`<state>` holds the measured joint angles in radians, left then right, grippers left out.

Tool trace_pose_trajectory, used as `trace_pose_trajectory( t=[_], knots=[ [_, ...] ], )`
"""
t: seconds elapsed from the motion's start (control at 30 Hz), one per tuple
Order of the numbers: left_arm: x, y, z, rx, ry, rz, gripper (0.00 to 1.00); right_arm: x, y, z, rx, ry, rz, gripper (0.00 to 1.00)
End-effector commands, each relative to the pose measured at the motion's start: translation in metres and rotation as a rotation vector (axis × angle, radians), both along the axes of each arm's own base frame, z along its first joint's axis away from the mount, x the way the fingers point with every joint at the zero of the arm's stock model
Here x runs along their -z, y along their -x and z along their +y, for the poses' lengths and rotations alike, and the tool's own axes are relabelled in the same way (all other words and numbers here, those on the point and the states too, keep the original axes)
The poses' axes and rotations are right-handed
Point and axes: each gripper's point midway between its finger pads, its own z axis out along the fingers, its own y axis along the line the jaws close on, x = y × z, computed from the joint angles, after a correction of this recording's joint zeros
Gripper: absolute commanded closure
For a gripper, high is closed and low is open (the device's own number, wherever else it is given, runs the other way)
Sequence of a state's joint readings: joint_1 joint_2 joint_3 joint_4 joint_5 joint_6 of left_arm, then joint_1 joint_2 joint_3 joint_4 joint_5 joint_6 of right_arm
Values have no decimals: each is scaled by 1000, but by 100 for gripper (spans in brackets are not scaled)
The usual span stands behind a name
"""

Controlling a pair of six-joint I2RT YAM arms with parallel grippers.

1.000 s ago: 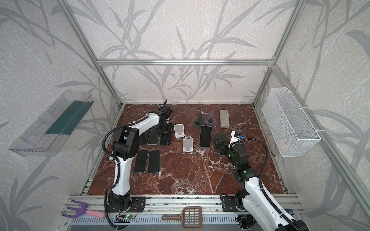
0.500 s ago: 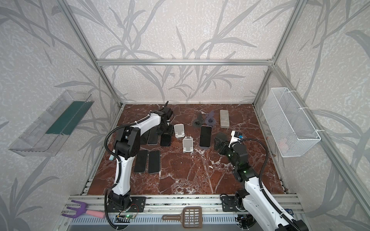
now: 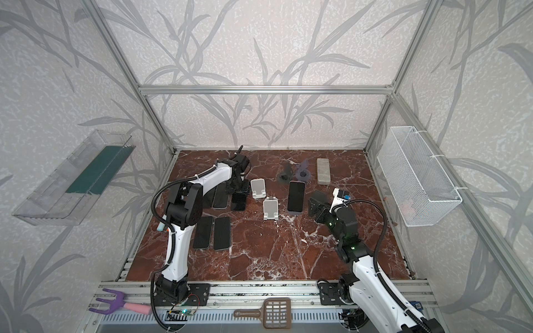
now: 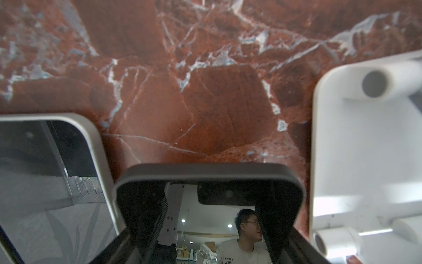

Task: Remove the phone from the phone stand
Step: Place the phone at the center of the table.

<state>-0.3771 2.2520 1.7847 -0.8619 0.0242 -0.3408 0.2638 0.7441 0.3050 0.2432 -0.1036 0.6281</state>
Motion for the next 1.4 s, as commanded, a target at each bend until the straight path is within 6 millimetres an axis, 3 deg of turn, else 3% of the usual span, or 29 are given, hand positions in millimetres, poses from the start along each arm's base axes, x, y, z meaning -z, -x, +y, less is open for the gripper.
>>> trace_pose_trajectory(
  t=[0.0,0.43,0.83,1.17,1.37],
  knots=[
    [12,3,-4,9,16,29,23,-10,-1,4,-14,-10,-35,11],
    [-7,-10,-12,41,35,-3,20,-12,0,3,-13,-13,-40,11],
    [-68,-20,-13,52,58,-109,12,-12,0,1,-3,-4,-41,11],
    [-137,-12,-19,53,133,-262,11,-8,-1,3,-9,3,-29,11],
    [-145,-9,-11,53,105,-282,11,-10,0,1,-4,20,-37,11]
  ],
)
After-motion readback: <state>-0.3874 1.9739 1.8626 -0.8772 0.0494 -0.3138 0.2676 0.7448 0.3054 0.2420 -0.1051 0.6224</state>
